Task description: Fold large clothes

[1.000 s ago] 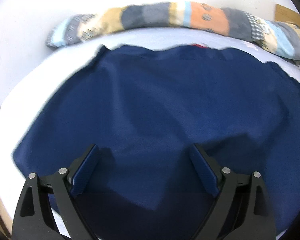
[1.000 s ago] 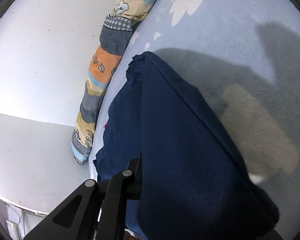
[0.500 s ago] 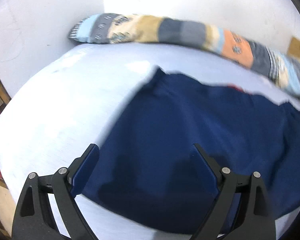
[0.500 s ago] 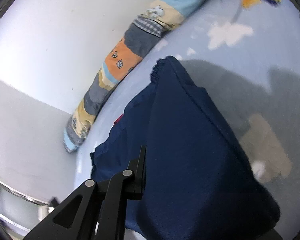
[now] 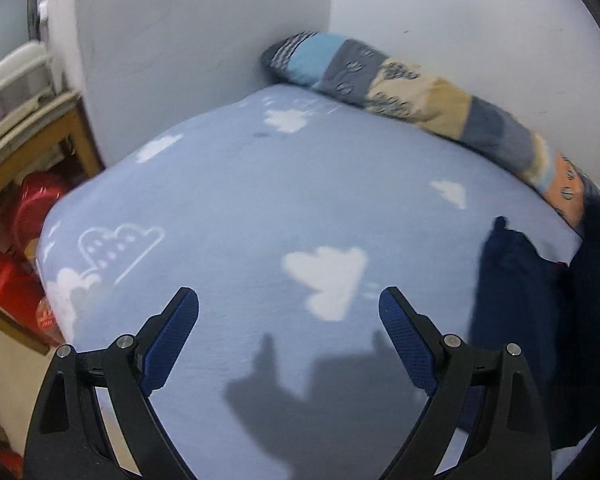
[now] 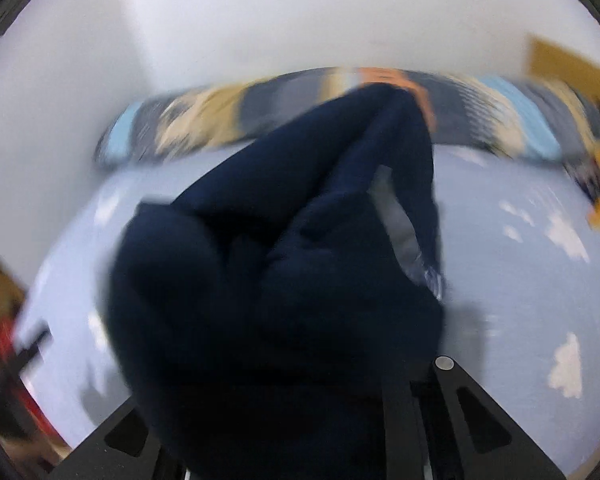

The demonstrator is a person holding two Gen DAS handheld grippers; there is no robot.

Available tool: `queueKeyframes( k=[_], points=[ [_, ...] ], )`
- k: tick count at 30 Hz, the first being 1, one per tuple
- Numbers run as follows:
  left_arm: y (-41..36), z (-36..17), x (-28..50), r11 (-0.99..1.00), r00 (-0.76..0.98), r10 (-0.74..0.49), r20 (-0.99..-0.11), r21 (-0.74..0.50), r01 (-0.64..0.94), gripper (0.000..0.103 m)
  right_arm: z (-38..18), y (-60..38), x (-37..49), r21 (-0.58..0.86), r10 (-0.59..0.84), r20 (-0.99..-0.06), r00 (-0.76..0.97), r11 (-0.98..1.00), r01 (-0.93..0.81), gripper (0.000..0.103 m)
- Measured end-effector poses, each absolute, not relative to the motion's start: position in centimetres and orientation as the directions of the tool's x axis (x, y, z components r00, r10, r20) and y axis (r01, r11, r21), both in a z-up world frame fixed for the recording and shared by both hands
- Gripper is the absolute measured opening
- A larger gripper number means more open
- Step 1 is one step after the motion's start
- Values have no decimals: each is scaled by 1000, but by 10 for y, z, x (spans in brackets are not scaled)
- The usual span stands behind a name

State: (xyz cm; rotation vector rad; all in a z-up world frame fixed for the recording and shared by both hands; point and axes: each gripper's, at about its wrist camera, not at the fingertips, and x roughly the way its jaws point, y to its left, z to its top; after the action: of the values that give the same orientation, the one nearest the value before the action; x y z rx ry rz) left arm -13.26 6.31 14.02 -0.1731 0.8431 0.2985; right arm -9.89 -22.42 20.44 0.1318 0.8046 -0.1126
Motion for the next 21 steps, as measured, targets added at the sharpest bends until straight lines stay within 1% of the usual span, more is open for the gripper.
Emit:
queueKeyframes(
  k=[1, 3, 5, 7, 9, 11, 13, 15, 17, 20, 21],
  points=[
    [70, 136, -131, 942, 620, 183, -763, -44, -332, 93, 191, -188, -98, 10, -58, -729, 682, 995, 96, 20],
    [79, 130, -134, 940, 608, 170, -776, -58, -337, 93, 163, -135, -100, -62, -47, -745, 665, 998, 1, 20],
    [84, 128, -134, 941, 607, 143, -782, -82, -328, 93, 137, -107, -104, -109, -63, -765, 641, 994, -32, 20],
    [85, 130, -135, 944, 617, 116, -779, -107, -312, 93, 118, -96, -107, -172, -114, -761, 638, 985, -29, 20],
    [86, 133, -138, 947, 626, 103, -773, -115, -298, 93, 119, -98, -106, -167, -115, -756, 644, 986, -21, 20],
    [86, 134, -136, 949, 632, 94, -770, -123, -291, 93, 133, -103, -103, -125, -99, -751, 653, 992, 7, 19],
    [91, 134, -132, 945, 633, 67, -771, -154, -287, 93, 148, -108, -103, -81, -94, -724, 683, 995, 51, 19],
    [93, 134, -130, 943, 635, 54, -771, -169, -286, 93, 157, -107, -102, -71, -105, -704, 703, 994, 78, 19],
    [92, 134, -130, 946, 635, 57, -771, -161, -280, 93, 150, -94, -95, -111, -128, -713, 689, 991, 69, 20],
    [93, 131, -128, 947, 626, 45, -779, -166, -275, 93, 119, -75, -92, -195, -170, -752, 637, 980, 32, 29],
    [93, 131, -128, 947, 626, 44, -779, -167, -275, 93, 109, -67, -92, -249, -201, -756, 622, 968, 10, 29]
  ],
)
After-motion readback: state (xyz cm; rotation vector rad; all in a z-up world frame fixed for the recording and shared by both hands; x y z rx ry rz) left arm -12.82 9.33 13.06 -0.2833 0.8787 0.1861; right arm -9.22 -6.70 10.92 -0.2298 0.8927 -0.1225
